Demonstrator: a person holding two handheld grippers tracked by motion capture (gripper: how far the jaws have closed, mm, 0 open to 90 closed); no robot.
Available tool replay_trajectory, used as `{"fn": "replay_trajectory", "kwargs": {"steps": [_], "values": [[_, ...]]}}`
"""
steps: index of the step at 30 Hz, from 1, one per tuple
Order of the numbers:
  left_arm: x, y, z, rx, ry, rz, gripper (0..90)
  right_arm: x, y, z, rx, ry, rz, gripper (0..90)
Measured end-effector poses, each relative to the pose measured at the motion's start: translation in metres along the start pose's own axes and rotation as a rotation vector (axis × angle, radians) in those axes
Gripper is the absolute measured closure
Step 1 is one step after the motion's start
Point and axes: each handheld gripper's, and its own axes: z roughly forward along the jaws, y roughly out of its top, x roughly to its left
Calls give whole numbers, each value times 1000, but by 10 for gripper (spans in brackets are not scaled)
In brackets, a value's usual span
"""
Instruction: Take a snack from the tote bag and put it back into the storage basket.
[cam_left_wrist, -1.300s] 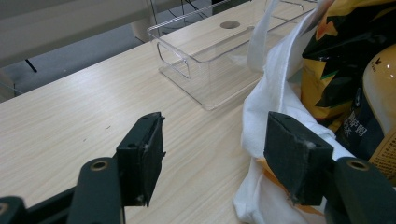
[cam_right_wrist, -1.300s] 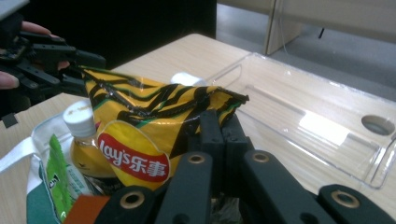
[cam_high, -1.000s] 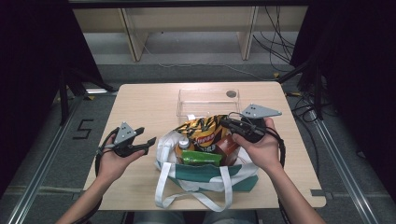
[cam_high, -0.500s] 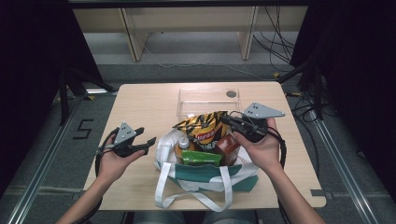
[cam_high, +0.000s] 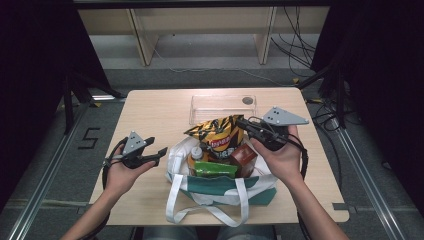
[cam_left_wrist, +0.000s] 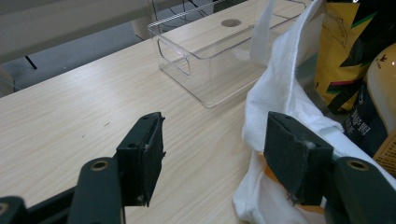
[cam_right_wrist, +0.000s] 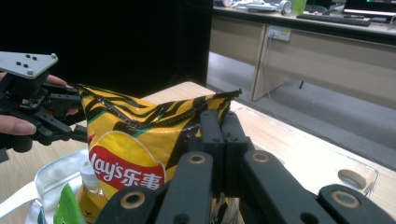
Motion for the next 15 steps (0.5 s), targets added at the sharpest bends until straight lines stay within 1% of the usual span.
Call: {"fn": "replay_trajectory", "kwargs": {"steps": [1,2,3,4,5,6,8,9,11,13,14,15], "values": [[0,0,0,1,1,-3,374,0,1,0,-1,1,-3,900],[0,0,0,1,0,-5,373,2,1,0,2,-4,8,900],[0,0,0,2,-2,1,373,3,1,0,0,-4,12,900],[-1,-1,0,0,-2,-11,374,2,2,0,-6,-2,-9,900],[-1,-1,0,2,-2,-4,373,3,3,0,-3,-5,-4,900],[-1,-1,0,2,-3,-4,373,4,3,-1,-5,8,2,900],[-1,-1,1,0,-2,-8,373,4,5,-2,-8,1,-10,900],[0,0,0,1,-1,-1,374,4,5,-2,-15,-2,-12,900],[-1,0,0,0,-1,-3,373,5,6,-3,-20,-9,-4,900],[-1,0,0,0,-2,-4,374,4,8,-3,-26,-5,-13,900],[-1,0,0,0,-2,-4,374,4,8,-4,-20,-11,-3,900],[-1,0,0,0,-3,-5,373,4,8,-3,-36,-23,-14,900]]}}
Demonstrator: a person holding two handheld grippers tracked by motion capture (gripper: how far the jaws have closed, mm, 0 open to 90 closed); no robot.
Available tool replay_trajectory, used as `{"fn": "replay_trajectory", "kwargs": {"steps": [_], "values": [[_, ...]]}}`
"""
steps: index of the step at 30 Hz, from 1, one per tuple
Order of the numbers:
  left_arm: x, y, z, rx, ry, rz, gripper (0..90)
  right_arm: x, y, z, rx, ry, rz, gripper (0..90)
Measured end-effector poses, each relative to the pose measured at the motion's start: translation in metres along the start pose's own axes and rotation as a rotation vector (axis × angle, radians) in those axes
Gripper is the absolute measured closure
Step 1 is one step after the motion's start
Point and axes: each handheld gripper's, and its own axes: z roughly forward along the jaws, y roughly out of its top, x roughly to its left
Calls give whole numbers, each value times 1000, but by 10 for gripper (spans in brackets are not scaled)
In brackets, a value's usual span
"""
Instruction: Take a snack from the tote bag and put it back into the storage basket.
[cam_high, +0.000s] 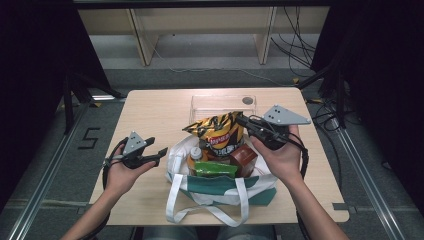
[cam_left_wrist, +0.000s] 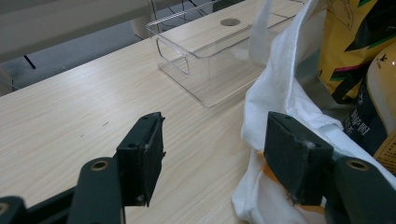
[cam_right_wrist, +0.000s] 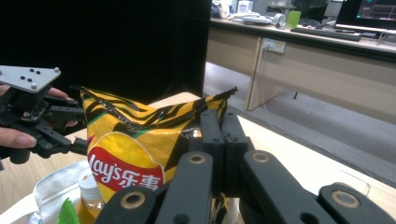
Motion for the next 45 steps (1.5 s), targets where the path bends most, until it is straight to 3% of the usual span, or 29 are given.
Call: {"fn": "replay_trajectory", "kwargs": {"steps": [8,9,12,13,20,21,22,29,31,32,45], "values": [[1,0,0,0,3,-1,373,3,6,1,-24,7,13,900],[1,0,0,0,3,-2,373,2,8,0,-24,3,-7,900],[0,0,0,-1,1,-1,374,3,12,0,-37,9,8,900],[0,0,0,0,-1,5,373,1,14,1,-48,-2,-12,900],[0,-1,1,-2,-6,-10,374,1,17,3,-63,-3,27,900],[0,0,1,0,-1,-2,373,-1,18,3,-72,-8,-2,900],[1,0,1,0,0,-1,373,1,19,3,-75,-3,21,900],[0,0,1,-1,-2,-3,374,2,26,4,-105,-5,2,900],[0,-1,1,-1,-4,-8,373,3,28,4,-110,13,24,900],[0,-1,1,-1,-2,-4,373,1,30,5,-127,1,-8,900],[0,-1,0,-1,-1,-2,373,-2,42,4,-171,-17,18,900]]}}
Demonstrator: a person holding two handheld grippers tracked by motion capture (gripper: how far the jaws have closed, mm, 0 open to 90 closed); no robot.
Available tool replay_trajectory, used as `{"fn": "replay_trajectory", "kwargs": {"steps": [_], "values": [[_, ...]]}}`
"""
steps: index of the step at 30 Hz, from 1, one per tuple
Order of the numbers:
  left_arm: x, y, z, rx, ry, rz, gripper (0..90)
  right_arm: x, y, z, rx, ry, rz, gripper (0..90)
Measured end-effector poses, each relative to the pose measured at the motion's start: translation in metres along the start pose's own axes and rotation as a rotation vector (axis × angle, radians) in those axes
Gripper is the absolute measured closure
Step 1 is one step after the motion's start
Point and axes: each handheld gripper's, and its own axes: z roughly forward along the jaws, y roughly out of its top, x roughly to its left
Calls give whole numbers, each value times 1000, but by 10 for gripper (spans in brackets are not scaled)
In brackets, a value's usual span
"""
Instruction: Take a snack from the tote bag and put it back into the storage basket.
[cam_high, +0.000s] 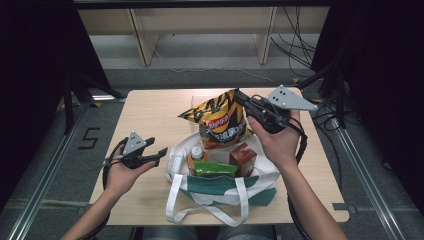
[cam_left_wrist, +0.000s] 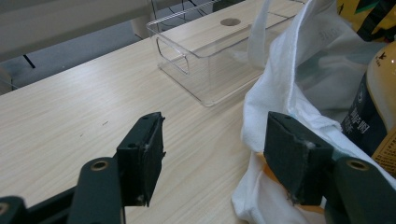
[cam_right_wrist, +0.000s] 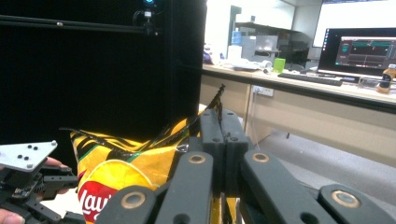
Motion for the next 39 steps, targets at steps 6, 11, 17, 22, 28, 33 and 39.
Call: {"fn": "replay_trajectory", "kwargs": {"steps": [6,11,17,22,28,33,39], "values": [[-1,0,1,0,-5,-5,374,-2,6,-1,-14,-11,-10,900],[-1,1,-1,-6,-2,-11,374,-4,11,-2,-25,-19,9,900],[1,2,-3,-11,8,0,376,-7,17,-5,-29,-25,13,900],[0,1,-2,-11,6,0,376,-10,21,-7,-39,-40,0,900],[0,1,0,-14,1,-6,376,-14,24,-10,-54,-54,5,900],[0,1,-1,-13,2,-2,376,-18,27,-12,-63,-62,10,900],[0,1,0,-15,1,-6,376,-21,30,-14,-72,-83,18,900]]}}
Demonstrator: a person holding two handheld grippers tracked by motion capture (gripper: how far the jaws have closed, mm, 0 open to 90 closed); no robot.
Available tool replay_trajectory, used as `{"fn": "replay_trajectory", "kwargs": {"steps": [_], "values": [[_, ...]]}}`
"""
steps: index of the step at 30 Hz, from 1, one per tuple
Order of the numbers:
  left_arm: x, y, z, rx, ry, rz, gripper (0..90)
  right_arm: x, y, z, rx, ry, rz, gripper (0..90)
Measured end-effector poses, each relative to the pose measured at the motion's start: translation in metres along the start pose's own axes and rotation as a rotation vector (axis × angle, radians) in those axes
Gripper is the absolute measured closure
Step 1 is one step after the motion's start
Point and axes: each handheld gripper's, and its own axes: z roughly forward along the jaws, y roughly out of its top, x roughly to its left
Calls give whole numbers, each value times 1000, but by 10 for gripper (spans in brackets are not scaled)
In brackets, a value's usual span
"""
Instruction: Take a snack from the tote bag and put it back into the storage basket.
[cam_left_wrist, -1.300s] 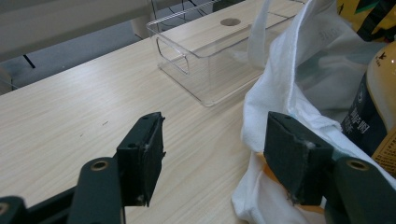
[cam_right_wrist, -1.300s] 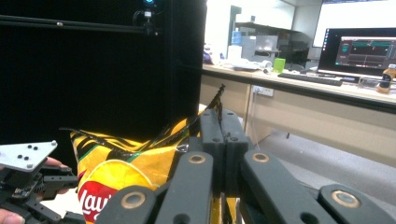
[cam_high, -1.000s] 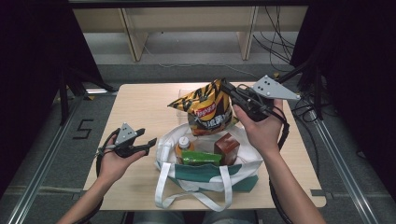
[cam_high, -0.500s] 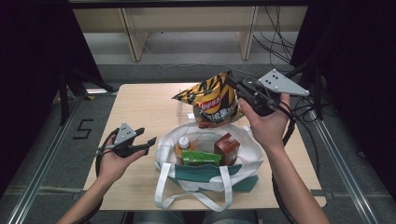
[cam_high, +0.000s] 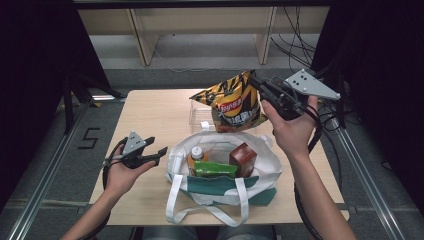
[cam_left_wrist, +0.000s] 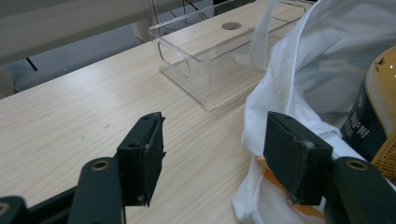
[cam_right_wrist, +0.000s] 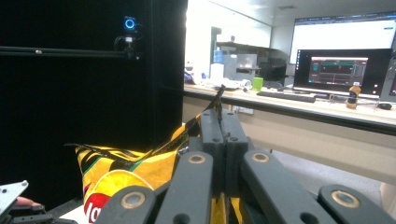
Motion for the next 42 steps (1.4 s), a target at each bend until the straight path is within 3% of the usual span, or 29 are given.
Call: {"fn": "replay_trajectory", "kwargs": {"steps": [6,11,14,16,21,23,25,42], "values": [[0,0,0,2,3,6,377,-4,6,0,0,-6,-17,900],[1,0,0,-5,0,-2,377,-6,7,1,-1,-15,8,900],[1,0,-1,-5,7,-3,377,-11,6,2,-9,-29,-22,900],[1,1,-2,-7,8,-6,377,-10,5,2,-1,-29,-3,900],[2,1,-1,-17,7,-12,378,-14,5,4,-2,-42,-13,900],[2,0,-1,-17,8,-11,377,-13,5,3,11,-42,10,900],[1,0,-2,-7,13,-10,377,-16,5,4,10,-50,-11,900],[2,0,-2,-8,10,-7,377,-26,2,11,24,-81,26,900]]}}
